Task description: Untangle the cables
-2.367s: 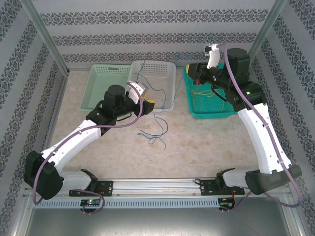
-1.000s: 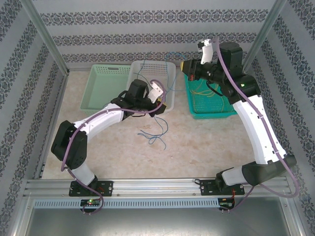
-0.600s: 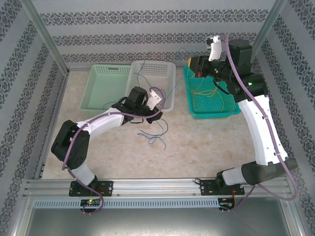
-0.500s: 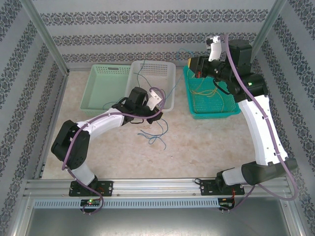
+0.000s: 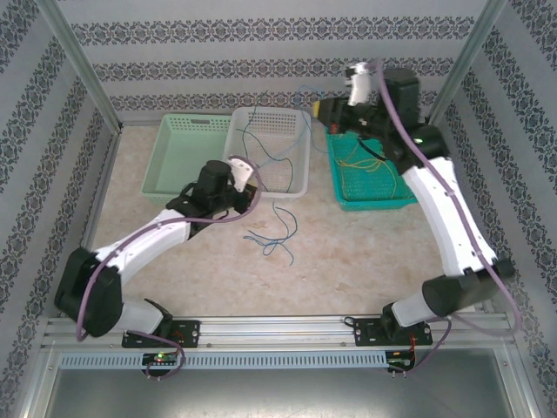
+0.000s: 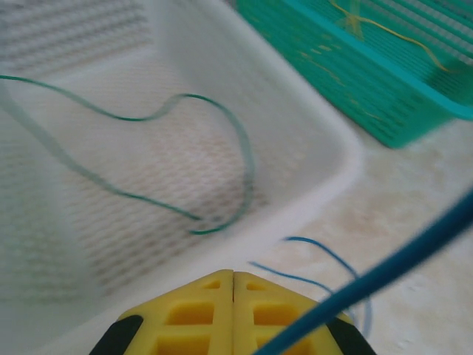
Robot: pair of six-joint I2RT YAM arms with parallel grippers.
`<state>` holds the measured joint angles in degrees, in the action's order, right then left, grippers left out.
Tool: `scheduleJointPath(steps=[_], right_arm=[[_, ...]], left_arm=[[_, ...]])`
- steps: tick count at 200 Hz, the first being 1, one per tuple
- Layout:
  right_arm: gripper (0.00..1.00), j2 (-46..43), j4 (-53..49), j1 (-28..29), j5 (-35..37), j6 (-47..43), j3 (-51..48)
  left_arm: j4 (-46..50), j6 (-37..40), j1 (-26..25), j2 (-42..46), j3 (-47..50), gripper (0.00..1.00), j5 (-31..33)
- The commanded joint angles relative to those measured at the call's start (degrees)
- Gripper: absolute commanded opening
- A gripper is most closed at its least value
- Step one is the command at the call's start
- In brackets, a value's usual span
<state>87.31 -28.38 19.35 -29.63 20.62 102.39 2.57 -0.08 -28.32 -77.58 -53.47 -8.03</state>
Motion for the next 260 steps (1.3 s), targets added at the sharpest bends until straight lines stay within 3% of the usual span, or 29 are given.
scheduleJointPath(steps=[1,51,92,124,136,149,163,210,225,233,241,260], right_arm=[[0.0,9.5,12.6,6.0,-4.4,3.4,1.9],[0.0,38.5,16.8,11.1,-10.3,9.3,30.4],[0.01,59.7,20.6,12.7,-11.2,17.1,55.8],[0.09,68.8,33.5,12.5,-9.9,29.3,59.1],[0.23,70.2,33.7,12.6,-8.7,31.0,58.8],[0.64,70.9,33.7,12.7,-8.1,32.7,57.1],[0.97,71.6,32.8,12.7,-8.7,33.7,55.9],[0.98,71.0,27.7,12.4,-12.6,34.5,54.2],[0.98,68.3,25.5,12.1,-13.6,32.8,52.4],[0.98,66.1,25.3,12.0,-14.0,31.9,50.1],[0.98,63.7,25.2,11.9,-14.3,30.8,47.5],[0.98,57.7,26.1,11.7,-16.6,29.0,40.8]], left_arm=[[1.7,-2.1,2.2,6.1,1.5,0.0,10.7],[10.7,-3.3,7.0,8.6,0.4,0.0,17.6],[11.4,-6.7,10.8,6.4,-0.5,0.0,21.6],[11.0,-8.4,14.1,4.2,-1.0,0.0,22.4],[10.4,-8.5,14.8,3.1,-1.3,0.0,21.8],[10.2,-8.5,15.6,1.3,-2.1,0.0,20.5],[10.4,-8.8,16.2,-1.2,-3.1,0.0,19.4],[13.3,-12.2,18.9,-8.7,-6.8,0.0,18.9],[15.5,-14.1,20.4,-10.7,-8.5,0.12,18.1],[16.7,-14.8,20.9,-11.7,-9.5,0.33,18.6],[17.7,-15.1,21.2,-12.7,-10.3,0.61,19.7],[19.6,-15.1,21.6,-13.4,-11.4,0.97,22.2]])
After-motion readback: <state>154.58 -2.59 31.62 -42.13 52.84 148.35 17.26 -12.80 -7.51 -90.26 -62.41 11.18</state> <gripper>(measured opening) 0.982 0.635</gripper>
